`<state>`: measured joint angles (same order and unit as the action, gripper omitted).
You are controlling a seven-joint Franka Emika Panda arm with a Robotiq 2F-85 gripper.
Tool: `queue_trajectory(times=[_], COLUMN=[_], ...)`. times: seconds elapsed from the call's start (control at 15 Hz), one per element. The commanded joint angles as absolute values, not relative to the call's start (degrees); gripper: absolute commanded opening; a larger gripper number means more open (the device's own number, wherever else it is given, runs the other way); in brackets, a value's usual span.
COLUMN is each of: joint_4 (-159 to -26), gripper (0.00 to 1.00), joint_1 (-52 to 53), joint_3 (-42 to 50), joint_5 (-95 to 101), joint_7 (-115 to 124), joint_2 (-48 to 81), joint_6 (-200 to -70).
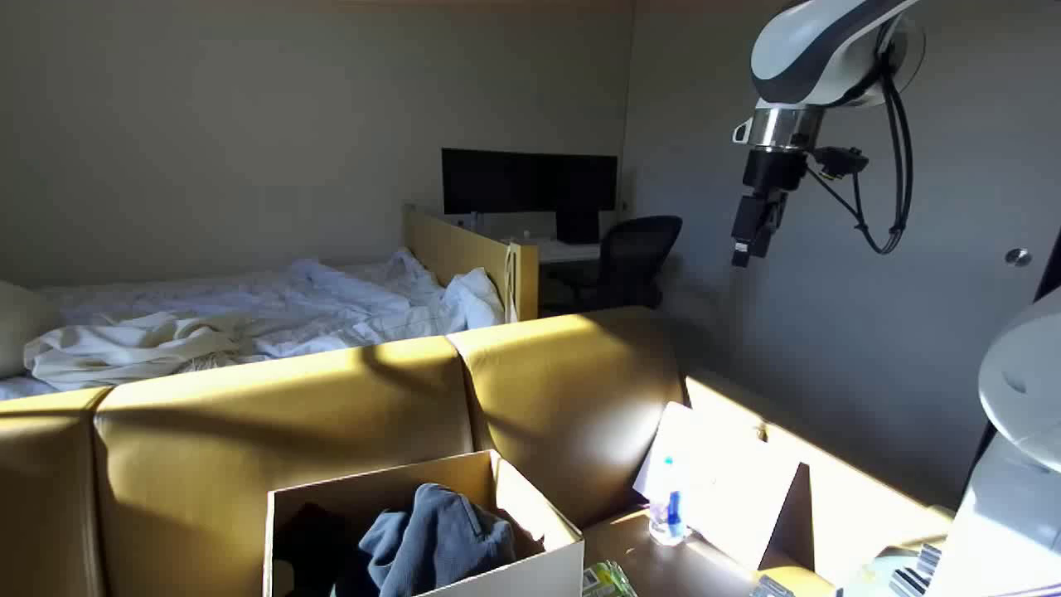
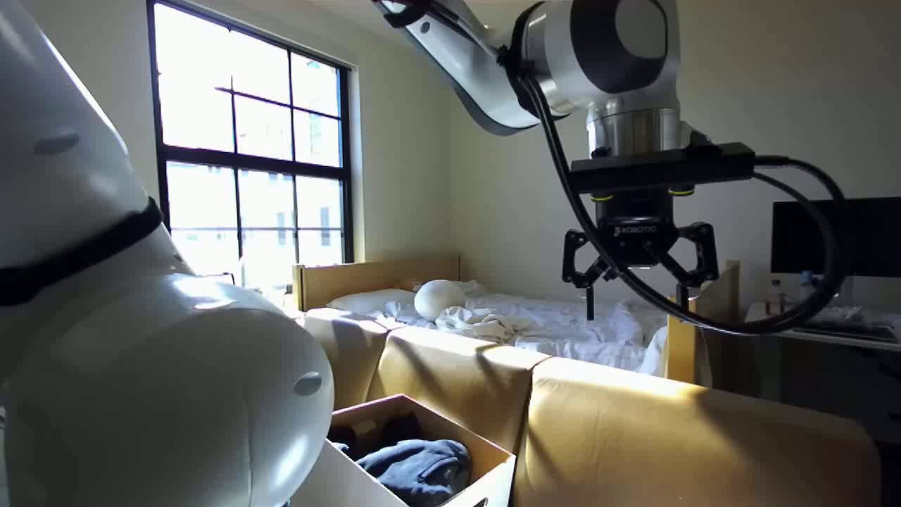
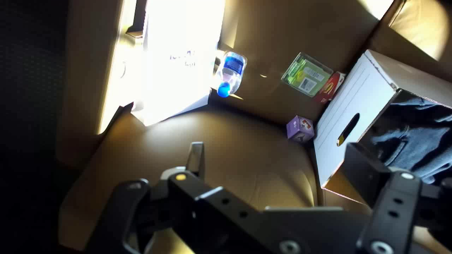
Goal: Remove the black hood and the plastic bag, and put them on the couch
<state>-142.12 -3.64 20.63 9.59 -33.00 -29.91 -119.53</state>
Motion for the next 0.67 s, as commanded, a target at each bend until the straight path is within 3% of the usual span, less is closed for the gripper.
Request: queue_trajectory(times=[0.0,0.33,0.6], joint_4=[-142.1,-142.7,-147.8], gripper=[1.00,1.00,1.00], joint_1=[-4.9,-4.9,-3.0], joint_3=[19.4,18.4,10.4], joint_5=[8.8,9.3,9.5], joint_7=[-33.6,-31.9,-21.0], joint_2=[-29.7,-29.3,-30.0], joint_6=[-119.5,-120.8,-126.8])
